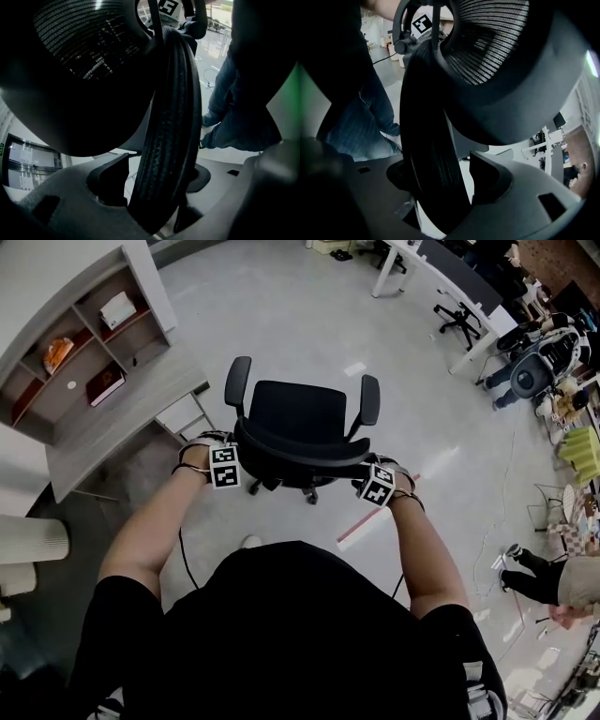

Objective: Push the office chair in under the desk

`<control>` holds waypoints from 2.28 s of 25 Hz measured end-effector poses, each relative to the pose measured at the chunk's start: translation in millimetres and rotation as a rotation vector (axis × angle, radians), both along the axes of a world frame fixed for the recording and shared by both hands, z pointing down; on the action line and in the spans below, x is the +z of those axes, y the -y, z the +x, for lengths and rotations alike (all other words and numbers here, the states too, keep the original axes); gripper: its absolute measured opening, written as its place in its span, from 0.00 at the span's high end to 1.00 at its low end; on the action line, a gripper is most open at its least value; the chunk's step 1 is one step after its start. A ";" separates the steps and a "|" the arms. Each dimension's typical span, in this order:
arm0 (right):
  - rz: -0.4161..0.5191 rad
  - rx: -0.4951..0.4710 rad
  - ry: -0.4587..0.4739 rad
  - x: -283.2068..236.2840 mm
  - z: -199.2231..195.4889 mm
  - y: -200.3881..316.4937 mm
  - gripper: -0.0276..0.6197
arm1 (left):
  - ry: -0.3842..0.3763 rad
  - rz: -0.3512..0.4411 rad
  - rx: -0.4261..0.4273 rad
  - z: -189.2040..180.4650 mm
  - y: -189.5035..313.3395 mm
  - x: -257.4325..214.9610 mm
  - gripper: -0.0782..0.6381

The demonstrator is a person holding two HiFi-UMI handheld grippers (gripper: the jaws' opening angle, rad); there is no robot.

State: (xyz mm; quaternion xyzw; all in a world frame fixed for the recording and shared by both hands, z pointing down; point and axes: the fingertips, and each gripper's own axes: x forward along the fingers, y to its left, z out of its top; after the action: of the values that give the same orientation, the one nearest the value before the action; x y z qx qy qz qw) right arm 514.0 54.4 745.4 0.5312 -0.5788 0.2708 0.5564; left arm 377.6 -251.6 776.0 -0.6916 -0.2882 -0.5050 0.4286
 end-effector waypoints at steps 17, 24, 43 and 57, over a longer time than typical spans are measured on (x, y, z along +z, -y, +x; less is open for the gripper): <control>-0.006 -0.025 0.012 0.0 9.0 -1.7 0.53 | -0.014 -0.026 0.042 2.6 -10.0 -3.8 0.60; -0.047 -0.065 0.010 3.1 7.9 -4.5 0.59 | 0.000 -0.018 0.053 1.3 -9.1 -2.4 0.62; -0.094 -0.142 0.013 5.0 8.9 -11.1 0.65 | 0.028 -0.014 0.015 -4.1 -12.1 -1.5 0.63; -0.093 -0.200 0.009 4.9 22.4 -17.1 0.67 | 0.047 -0.010 -0.031 -3.9 -23.1 -1.1 0.63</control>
State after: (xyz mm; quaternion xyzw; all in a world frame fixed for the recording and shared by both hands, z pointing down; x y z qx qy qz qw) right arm 536.4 71.5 750.4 0.4432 -0.6179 0.2430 0.6023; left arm 373.7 -228.5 774.9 -0.6862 -0.2897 -0.5261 0.4104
